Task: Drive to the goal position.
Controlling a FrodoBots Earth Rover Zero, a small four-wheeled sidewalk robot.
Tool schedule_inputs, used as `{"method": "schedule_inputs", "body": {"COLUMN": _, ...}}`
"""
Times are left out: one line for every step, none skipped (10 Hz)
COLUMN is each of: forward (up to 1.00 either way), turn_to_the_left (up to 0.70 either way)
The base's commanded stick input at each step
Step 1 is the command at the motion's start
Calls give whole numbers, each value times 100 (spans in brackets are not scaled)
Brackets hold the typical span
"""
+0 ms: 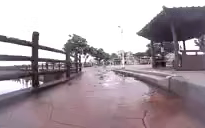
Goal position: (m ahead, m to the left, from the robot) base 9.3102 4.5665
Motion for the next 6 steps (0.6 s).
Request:
{"method": "schedule_inputs", "body": {"forward": 100, "turn_to_the_left": 0}}
{"method": "schedule_inputs", "body": {"forward": 100, "turn_to_the_left": 25}}
{"method": "schedule_inputs", "body": {"forward": 100, "turn_to_the_left": 33}}
{"method": "schedule_inputs", "body": {"forward": 100, "turn_to_the_left": 38}}
{"method": "schedule_inputs", "body": {"forward": 100, "turn_to_the_left": -1}}
{"method": "schedule_inputs", "body": {"forward": 100, "turn_to_the_left": -1}}
